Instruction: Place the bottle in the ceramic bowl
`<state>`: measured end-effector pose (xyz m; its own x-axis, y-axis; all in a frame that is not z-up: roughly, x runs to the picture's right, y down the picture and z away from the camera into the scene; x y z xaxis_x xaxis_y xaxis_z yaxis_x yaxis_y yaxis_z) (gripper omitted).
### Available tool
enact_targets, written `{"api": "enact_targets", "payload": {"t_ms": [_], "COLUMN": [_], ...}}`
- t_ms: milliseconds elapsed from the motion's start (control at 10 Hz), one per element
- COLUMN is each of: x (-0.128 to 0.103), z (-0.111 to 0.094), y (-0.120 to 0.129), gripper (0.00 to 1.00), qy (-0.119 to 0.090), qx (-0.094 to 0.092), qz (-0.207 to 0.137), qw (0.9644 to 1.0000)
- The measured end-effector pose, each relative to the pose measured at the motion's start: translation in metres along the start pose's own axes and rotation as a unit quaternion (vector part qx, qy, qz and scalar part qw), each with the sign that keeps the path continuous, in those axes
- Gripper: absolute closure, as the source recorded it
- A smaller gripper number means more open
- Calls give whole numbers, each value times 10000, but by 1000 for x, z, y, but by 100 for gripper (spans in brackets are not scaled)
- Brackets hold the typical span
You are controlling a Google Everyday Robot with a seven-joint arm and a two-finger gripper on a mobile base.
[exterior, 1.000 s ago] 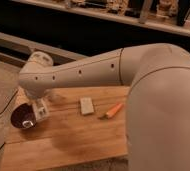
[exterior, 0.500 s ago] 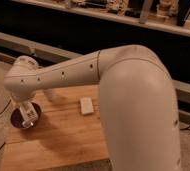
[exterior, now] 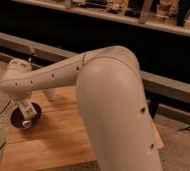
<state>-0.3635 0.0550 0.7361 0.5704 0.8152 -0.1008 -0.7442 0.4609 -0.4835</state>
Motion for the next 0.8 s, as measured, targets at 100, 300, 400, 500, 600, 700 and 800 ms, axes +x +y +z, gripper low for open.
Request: {"api": "enact_targets", "payload": {"t_ms": [100,300,400,500,600,700,800], "x": [3,9,12,14,15,17,19], "z": [12,26,32,35,37,37,38], "y": [-3,-1,3,4,7,9,10], "gripper": [100,100,100,100,100,100,100], "qy": [92,240,328,387,451,494,556], "qx": [128,250,292,316,330,339,366], "qz": [-7,-23,-27,-23,-20,-22,-45], "qw": [9999,9994,9990,9987,9984,9982,9978]}}
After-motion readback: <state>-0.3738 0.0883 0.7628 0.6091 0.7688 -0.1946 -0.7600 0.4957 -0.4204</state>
